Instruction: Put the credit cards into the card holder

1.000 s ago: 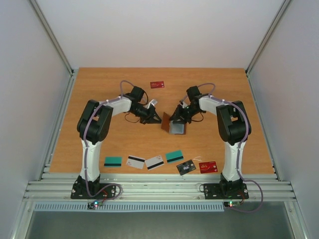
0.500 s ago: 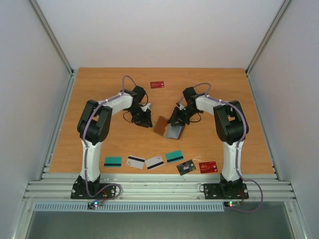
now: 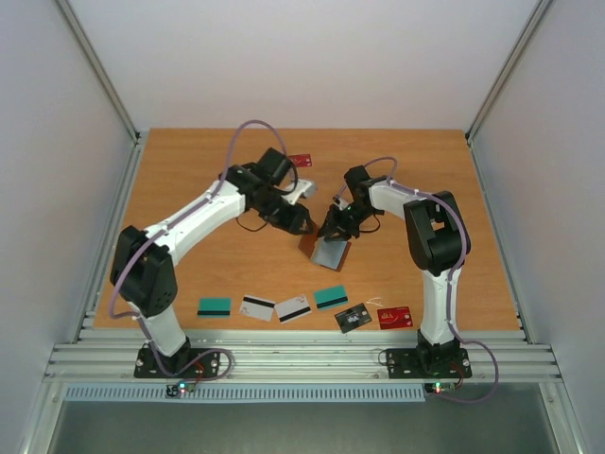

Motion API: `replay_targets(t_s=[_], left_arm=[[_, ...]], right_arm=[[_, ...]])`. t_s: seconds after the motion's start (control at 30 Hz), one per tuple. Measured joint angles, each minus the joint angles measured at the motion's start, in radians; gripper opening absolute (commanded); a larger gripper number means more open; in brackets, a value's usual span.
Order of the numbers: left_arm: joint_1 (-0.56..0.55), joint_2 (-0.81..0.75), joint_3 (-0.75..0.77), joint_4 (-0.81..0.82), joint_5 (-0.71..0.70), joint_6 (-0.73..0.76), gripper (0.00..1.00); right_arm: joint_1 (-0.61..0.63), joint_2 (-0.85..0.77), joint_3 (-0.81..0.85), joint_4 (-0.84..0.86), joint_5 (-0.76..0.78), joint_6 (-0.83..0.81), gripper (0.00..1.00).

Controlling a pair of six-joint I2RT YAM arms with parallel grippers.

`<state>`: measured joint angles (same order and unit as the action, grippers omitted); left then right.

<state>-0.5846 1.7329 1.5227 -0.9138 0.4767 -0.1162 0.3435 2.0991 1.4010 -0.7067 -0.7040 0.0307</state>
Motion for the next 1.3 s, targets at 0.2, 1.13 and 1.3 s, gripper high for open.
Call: replay_targets(t_s=[0.2,1.13,1.3], left_arm=[[-0.046,0.129,-0.012,0.052,0.089,0.012,0.39],[-0.044,0.318,-0.101,0.227,0.043,-0.063,0.41],[-0.044,0.326,-0.107,0.248,0.056,-0.083,0.44]], right_arm=[[0.005,-0.012,0.005,-0.029,0.016,-0.004,0.28],[-0.011,-0.292,-0.365,0.076,-0.016,0.126,0.47],[-0.011,-0.307,-0.41,0.174,-0.056,0.202,0.48]])
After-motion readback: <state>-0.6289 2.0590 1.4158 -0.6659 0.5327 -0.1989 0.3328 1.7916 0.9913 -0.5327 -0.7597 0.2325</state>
